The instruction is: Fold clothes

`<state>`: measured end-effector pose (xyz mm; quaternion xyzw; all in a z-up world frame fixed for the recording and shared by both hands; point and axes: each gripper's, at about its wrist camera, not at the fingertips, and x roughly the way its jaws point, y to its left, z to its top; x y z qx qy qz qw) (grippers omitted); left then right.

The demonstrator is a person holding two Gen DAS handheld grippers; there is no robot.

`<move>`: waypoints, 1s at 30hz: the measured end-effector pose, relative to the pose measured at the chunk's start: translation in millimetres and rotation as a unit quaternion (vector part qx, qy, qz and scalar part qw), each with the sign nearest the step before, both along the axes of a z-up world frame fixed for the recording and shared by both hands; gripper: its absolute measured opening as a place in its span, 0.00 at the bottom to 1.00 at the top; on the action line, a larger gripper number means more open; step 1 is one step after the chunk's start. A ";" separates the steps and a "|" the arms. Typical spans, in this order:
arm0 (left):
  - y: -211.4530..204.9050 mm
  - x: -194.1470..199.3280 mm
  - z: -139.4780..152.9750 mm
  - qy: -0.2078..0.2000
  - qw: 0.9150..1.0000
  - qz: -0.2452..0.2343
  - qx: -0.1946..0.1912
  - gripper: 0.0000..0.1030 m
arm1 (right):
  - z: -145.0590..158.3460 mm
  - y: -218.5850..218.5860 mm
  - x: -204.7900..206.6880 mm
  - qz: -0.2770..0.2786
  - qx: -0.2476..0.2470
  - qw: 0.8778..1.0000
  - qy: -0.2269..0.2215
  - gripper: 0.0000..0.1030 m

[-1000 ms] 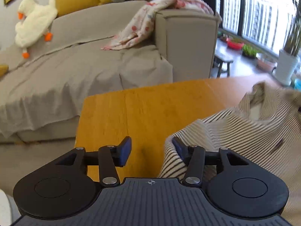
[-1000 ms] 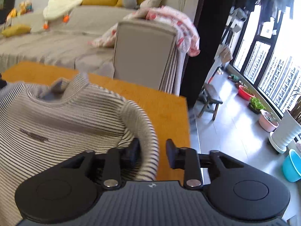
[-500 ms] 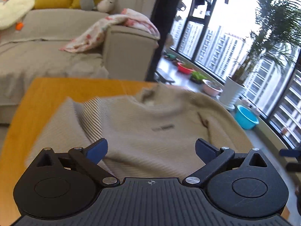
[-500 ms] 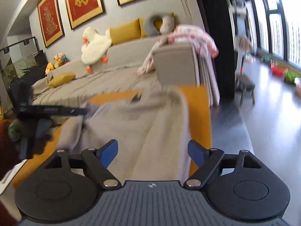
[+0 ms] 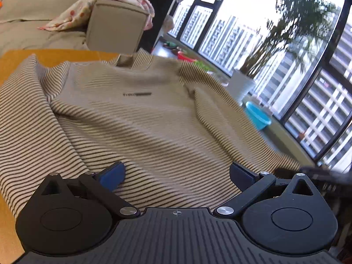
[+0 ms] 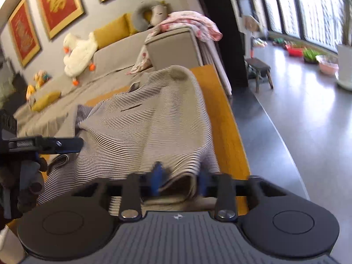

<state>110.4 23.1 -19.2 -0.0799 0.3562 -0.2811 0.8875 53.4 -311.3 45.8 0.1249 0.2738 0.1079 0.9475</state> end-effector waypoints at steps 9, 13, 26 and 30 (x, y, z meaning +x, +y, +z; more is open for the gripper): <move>22.1 -15.0 11.5 -0.008 1.000 -0.025 0.004 1.00 | 97.2 -7.9 55.3 -0.012 -0.045 0.993 -0.110 0.07; 37.3 -12.5 21.8 -0.006 1.000 -0.006 -0.018 1.00 | 144.6 12.9 101.6 -0.003 -0.055 0.988 -0.142 0.07; 87.3 -22.6 27.2 -0.004 0.998 0.040 -0.055 1.00 | 109.8 209.4 238.3 0.124 -0.112 0.983 -0.071 0.07; 101.4 -21.8 27.5 -0.002 0.997 0.058 -0.057 1.00 | 89.6 234.6 248.2 0.135 -0.117 0.983 -0.044 0.10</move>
